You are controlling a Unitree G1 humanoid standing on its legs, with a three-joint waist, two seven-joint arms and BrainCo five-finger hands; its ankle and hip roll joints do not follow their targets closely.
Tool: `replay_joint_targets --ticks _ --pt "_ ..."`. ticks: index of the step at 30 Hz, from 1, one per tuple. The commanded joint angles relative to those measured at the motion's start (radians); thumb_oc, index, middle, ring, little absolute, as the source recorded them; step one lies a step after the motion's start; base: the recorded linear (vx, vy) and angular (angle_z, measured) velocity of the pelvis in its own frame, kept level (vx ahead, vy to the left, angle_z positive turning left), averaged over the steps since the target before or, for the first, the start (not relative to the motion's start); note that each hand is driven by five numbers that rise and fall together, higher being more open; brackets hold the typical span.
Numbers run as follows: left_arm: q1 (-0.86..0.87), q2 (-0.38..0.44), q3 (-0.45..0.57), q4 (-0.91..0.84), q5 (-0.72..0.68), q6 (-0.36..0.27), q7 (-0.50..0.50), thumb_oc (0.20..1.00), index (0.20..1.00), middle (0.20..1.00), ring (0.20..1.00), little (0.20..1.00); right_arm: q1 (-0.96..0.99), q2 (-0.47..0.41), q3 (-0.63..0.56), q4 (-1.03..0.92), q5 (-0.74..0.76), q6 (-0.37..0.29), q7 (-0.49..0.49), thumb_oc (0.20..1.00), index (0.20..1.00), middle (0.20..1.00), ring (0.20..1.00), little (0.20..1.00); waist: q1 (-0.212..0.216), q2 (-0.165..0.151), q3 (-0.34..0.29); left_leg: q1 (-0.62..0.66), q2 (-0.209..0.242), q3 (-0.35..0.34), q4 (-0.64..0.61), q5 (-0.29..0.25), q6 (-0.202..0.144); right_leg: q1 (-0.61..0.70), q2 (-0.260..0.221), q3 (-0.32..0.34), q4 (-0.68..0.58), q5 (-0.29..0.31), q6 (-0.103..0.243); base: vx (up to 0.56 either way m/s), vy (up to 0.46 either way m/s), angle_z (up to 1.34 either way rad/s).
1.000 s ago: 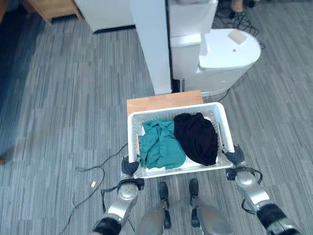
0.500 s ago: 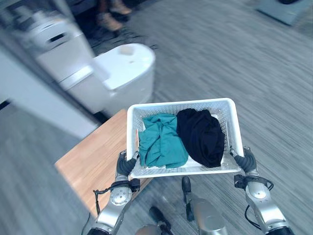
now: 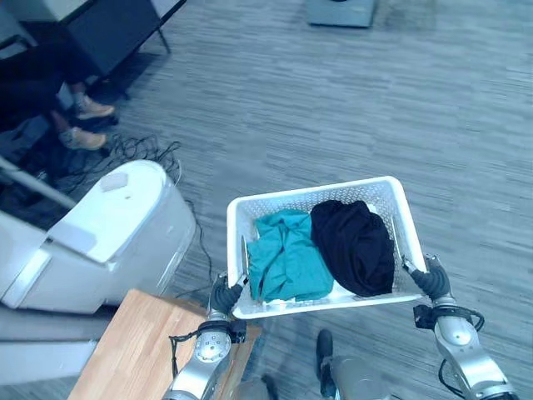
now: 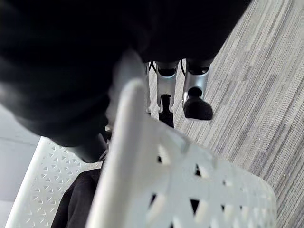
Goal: Grab the laundry basket,head to the washer,open it,put in the laundry and shut it.
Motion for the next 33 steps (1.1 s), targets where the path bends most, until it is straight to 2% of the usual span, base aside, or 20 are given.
replay_joint_targets --ticks 1,2,3,5,6,10,12,13,14,16,17,20,21,22,26,27,29,30,32,33 --pt "-0.019 0.01 0.008 -0.102 -0.071 -0.091 -0.07 0.2 0.2 0.2 0.2 0.2 -0.048 0.036 0.003 -0.122 0.119 -0.131 0.071 0.2 0.2 0.2 0.2 0.2 0.043 -0.021 -0.021 -0.124 -0.102 -0.068 -0.04 0.077 0.06 0.1 -0.013 0.162 -0.024 -0.116 0.129 0.25 -0.071 -0.76" --pt "-0.019 0.01 0.009 -0.102 -0.071 -0.09 -0.07 0.2 0.2 0.2 0.2 0.2 -0.049 0.036 0.003 -0.122 0.119 -0.131 0.071 0.2 0.2 0.2 0.2 0.2 0.043 -0.021 -0.022 -0.125 -0.101 -0.067 -0.045 0.082 0.06 0.097 -0.012 0.163 -0.025 -0.113 0.129 0.34 -0.061 -0.71" --pt "-0.021 0.01 0.017 -0.106 -0.07 -0.085 -0.067 0.2 0.2 0.2 0.2 0.2 -0.048 0.042 0.005 -0.112 0.118 -0.127 0.063 0.2 0.2 0.2 0.2 0.2 0.062 -0.014 -0.02 -0.155 -0.113 -0.101 -0.082 0.13 0.053 0.128 0.013 0.203 -0.028 -0.126 0.124 0.18 -0.009 -0.67" --pt "-0.022 0.011 0.023 -0.104 -0.067 -0.082 -0.061 0.2 0.2 0.2 0.2 0.2 -0.052 0.041 0.007 -0.104 0.115 -0.127 0.06 0.2 0.2 0.2 0.2 0.2 0.073 -0.016 -0.017 -0.17 -0.116 -0.113 -0.081 0.143 0.051 0.145 0.016 0.224 -0.023 -0.138 0.123 0.31 0.045 -0.73" --pt "-0.015 0.016 0.036 -0.103 -0.057 -0.084 -0.069 0.2 0.2 0.2 0.2 0.2 -0.047 0.049 0.005 -0.109 0.117 -0.127 0.074 0.2 0.2 0.2 0.2 0.2 0.074 -0.011 -0.035 -0.123 -0.108 -0.12 -0.122 0.126 0.075 0.162 0.021 0.257 -0.01 -0.159 0.129 0.33 0.087 -0.68" --pt "0.0 0.037 0.048 -0.106 -0.036 -0.081 -0.07 0.2 0.2 0.2 0.2 0.2 -0.046 0.07 0.001 -0.107 0.122 -0.131 0.082 0.2 0.2 0.2 0.2 0.2 0.083 -0.029 -0.067 -0.084 -0.108 -0.088 -0.115 0.097 0.105 0.175 -0.006 0.289 0.031 -0.17 0.153 0.39 0.138 -0.75" --pt "0.005 0.058 0.068 -0.123 -0.033 -0.079 -0.057 0.2 0.2 0.2 0.2 0.2 -0.066 0.091 0.013 -0.109 0.133 -0.139 0.094 0.2 0.2 0.2 0.2 0.2 0.087 -0.038 -0.067 -0.021 -0.104 -0.047 -0.133 0.058 0.137 0.114 -0.03 0.291 0.204 -0.103 0.216 0.25 0.105 -0.61" --pt "0.005 0.058 0.069 -0.123 -0.033 -0.079 -0.058 0.2 0.2 0.2 0.2 0.2 -0.066 0.091 0.013 -0.108 0.133 -0.139 0.094 0.2 0.2 0.2 0.2 0.2 0.089 -0.035 -0.069 -0.024 -0.101 -0.045 -0.135 0.061 0.136 0.109 -0.027 0.293 0.203 -0.098 0.215 0.22 0.063 -0.66" --pt "0.006 0.071 0.082 -0.131 -0.032 -0.08 -0.051 0.2 0.2 0.2 0.2 0.2 -0.074 0.104 0.025 -0.108 0.128 -0.139 0.102 0.2 0.2 0.2 0.2 0.2 0.088 -0.036 -0.059 0.027 -0.096 -0.024 -0.151 0.035 0.152 0.037 -0.044 0.265 0.297 -0.035 0.26 0.23 0.045 -0.76" --pt "0.01 0.075 0.096 -0.14 -0.04 -0.084 -0.044 0.2 0.2 0.2 0.2 0.2 -0.084 0.108 0.033 -0.105 0.129 -0.136 0.105 0.2 0.2 0.2 0.2 0.2 0.09 -0.026 -0.057 0.067 -0.081 -0.007 -0.175 0.022 0.151 -0.038 -0.059 0.195 0.285 -0.02 0.254 0.26 0.028 -0.59" --pt "0.01 0.075 0.097 -0.141 -0.04 -0.084 -0.044 0.2 0.2 0.2 0.2 0.2 -0.084 0.108 0.033 -0.105 0.129 -0.136 0.105 0.2 0.2 0.2 0.2 0.2 0.087 -0.026 -0.057 0.07 -0.081 -0.009 -0.177 0.022 0.151 -0.036 -0.059 0.193 0.286 -0.022 0.254 0.22 0.01 -0.52" --pt "0.027 0.076 0.111 -0.146 -0.051 -0.085 -0.051 0.2 0.2 0.2 0.2 0.2 -0.083 0.104 0.034 -0.106 0.134 -0.129 0.111 0.2 0.2 0.2 0.2 0.2 0.071 -0.014 -0.052 0.158 -0.077 -0.002 -0.222 -0.012 0.142 -0.118 -0.062 0.087 0.169 -0.034 0.227 0.4 -0.02 -0.27" --pt "0.034 0.07 0.121 -0.149 -0.051 -0.084 -0.054 0.2 0.2 0.2 0.2 0.2 -0.074 0.103 0.025 -0.106 0.135 -0.126 0.113 0.2 0.2 0.2 0.2 0.2 0.058 -0.022 -0.046 0.208 -0.085 -0.004 -0.231 -0.036 0.132 -0.167 -0.07 0.03 0.058 0.005 0.231 0.54 -0.1 -0.06" --pt "0.034 0.07 0.125 -0.148 -0.048 -0.085 -0.056 0.2 0.2 0.2 0.2 0.2 -0.072 0.102 0.02 -0.105 0.132 -0.127 0.111 0.2 0.2 0.2 0.2 0.2 0.055 -0.023 -0.042 0.225 -0.083 -0.006 -0.232 -0.046 0.126 -0.18 -0.076 0.004 0.016 0.018 0.238 0.52 -0.129 -0.12" --pt "0.027 0.071 0.125 -0.143 -0.029 -0.089 -0.056 0.2 0.2 0.2 0.2 0.2 -0.064 0.101 0.012 -0.105 0.114 -0.13 0.107 0.2 0.2 0.2 0.2 0.2 0.04 -0.019 -0.033 0.268 -0.073 -0.02 -0.23 -0.077 0.113 -0.206 -0.088 -0.017 -0.029 0.045 0.246 0.27 -0.089 0.17" --pt "0.025 0.062 0.117 -0.138 -0.025 -0.093 -0.069 0.2 0.2 0.2 0.2 0.2 -0.047 0.102 0.006 -0.116 0.118 -0.135 0.112 0.2 0.2 0.2 0.2 0.2 0.032 -0.025 -0.047 0.307 -0.076 -0.038 -0.217 -0.108 0.104 -0.182 -0.092 0.005 -0.029 0.055 0.232 0.48 -0.181 0.46" --pt "0.033 0.044 0.104 -0.123 -0.029 -0.097 -0.07 0.2 0.2 0.2 0.2 0.2 -0.033 0.095 0.001 -0.111 0.108 -0.136 0.112 0.2 0.2 0.2 0.2 0.2 0.016 -0.011 -0.069 0.325 -0.041 -0.053 -0.171 -0.078 0.075 -0.161 -0.079 0.008 0.001 0.057 0.204 0.58 -0.298 0.42" --pt "0.034 0.038 0.089 -0.112 -0.035 -0.093 -0.077 0.2 0.2 0.2 0.2 0.2 -0.035 0.087 0.001 -0.11 0.115 -0.141 0.113 0.2 0.2 0.2 0.2 0.2 0.013 0.007 -0.075 0.287 0.005 -0.059 -0.026 0.033 0.033 -0.112 -0.055 -0.001 -0.011 0.045 0.172 0.44 -0.363 0.52" --pt "0.031 0.043 0.082 -0.117 -0.044 -0.09 -0.083 0.2 0.2 0.2 0.2 0.2 -0.031 0.074 -0.009 -0.119 0.126 -0.144 0.108 0.2 0.2 0.2 0.2 0.2 0.019 -0.014 -0.062 0.171 0.037 -0.061 0.224 0.143 0.015 -0.06 -0.056 -0.003 -0.032 0.027 0.136 0.32 -0.349 0.53" --pt "0.036 0.039 0.083 -0.116 -0.048 -0.089 -0.083 0.2 0.2 0.2 0.2 0.2 -0.028 0.068 -0.014 -0.117 0.129 -0.145 0.102 0.2 0.2 0.2 0.2 0.2 0.025 -0.017 -0.057 0.149 0.058 -0.044 0.286 0.157 0.019 -0.031 -0.047 -0.002 -0.04 0.012 0.12 0.18 -0.201 0.29"
